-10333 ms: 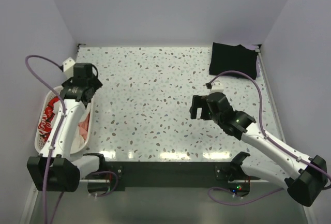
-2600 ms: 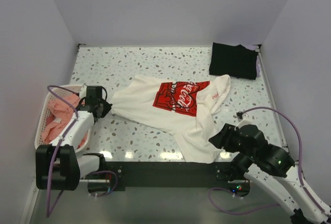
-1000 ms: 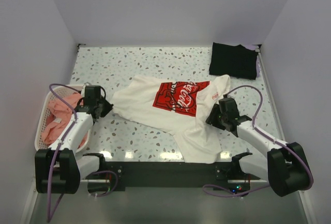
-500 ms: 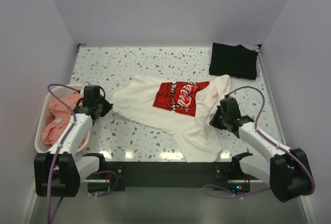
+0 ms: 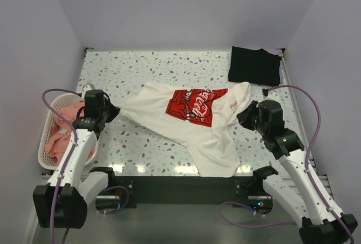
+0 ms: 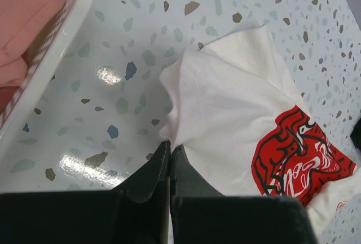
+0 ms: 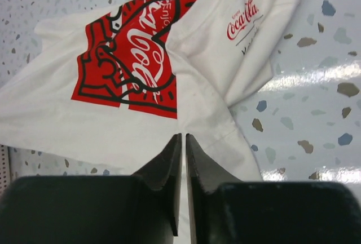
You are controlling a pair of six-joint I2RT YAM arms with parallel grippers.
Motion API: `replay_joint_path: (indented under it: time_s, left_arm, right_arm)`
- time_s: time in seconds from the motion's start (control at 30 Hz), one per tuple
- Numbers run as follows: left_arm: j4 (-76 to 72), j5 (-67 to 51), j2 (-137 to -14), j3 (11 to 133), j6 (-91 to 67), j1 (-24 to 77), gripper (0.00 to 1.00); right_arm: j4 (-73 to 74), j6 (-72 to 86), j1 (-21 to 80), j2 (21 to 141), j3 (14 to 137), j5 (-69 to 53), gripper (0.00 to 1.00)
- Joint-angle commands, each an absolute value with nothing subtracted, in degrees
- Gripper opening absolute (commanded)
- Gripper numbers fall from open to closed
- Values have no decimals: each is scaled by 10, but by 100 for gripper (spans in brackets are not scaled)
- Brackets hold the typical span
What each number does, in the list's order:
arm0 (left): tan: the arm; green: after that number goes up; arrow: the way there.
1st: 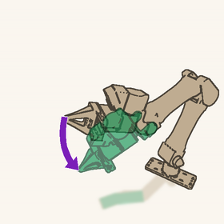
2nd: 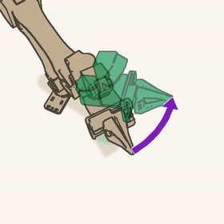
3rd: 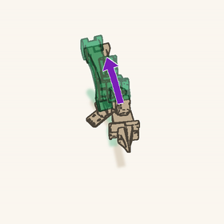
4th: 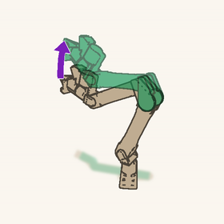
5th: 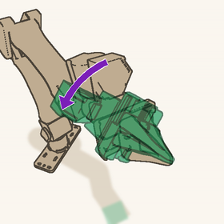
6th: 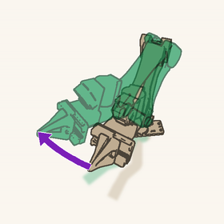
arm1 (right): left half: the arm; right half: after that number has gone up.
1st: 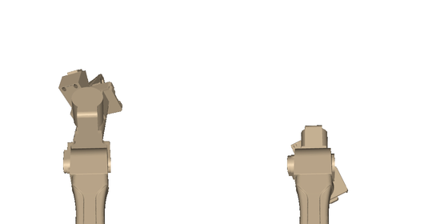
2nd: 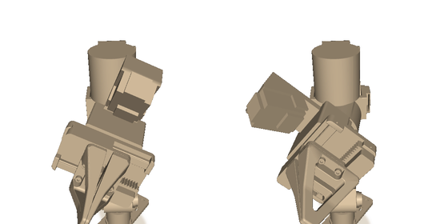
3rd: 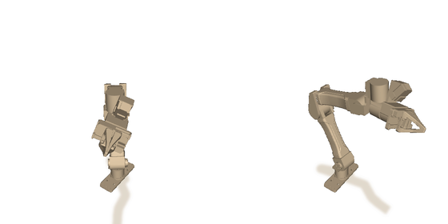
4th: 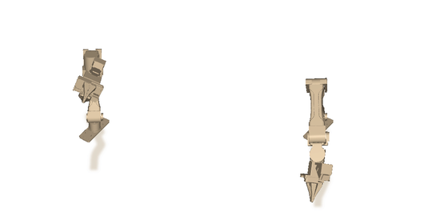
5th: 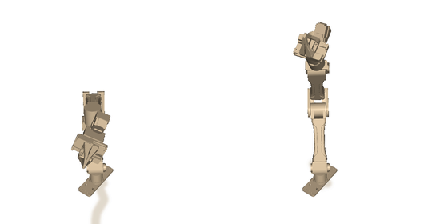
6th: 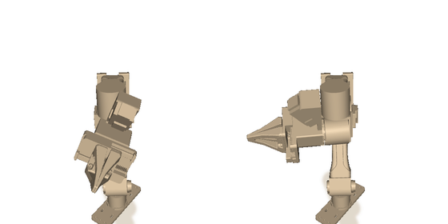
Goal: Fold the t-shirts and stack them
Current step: Flatten the tshirt out
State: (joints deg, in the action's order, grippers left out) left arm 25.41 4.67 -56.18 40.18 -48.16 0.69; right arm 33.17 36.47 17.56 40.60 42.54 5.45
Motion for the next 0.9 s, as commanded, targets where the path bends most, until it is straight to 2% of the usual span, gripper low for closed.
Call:
replay_joint_path:
  time_s: [0.0, 0.1, 0.2, 0.3, 0.53, 0.87]
  left_arm:
    - [259, 45, -552, 423, -465, 1, 0]
    - [253, 40, -558, 417, -463, 1, 0]
    - [249, 42, -564, 416, -456, 1, 0]
    - [243, 47, -569, 416, -450, 1, 0]
    - [225, 33, -584, 408, -448, 1, 0]
    - [214, 30, -599, 409, -441, 1, 0]
  right_arm:
    - [346, 343, 175, 453, 387, 53, 18]
    - [272, 355, 174, 505, 337, 26, 35]
    - [215, 362, 175, 559, 311, 25, 44]
    - [178, 356, 175, 598, 301, 32, 48]
    - [123, 352, 177, 661, 290, 46, 49]
    - [137, 362, 220, 727, 323, 97, 43]
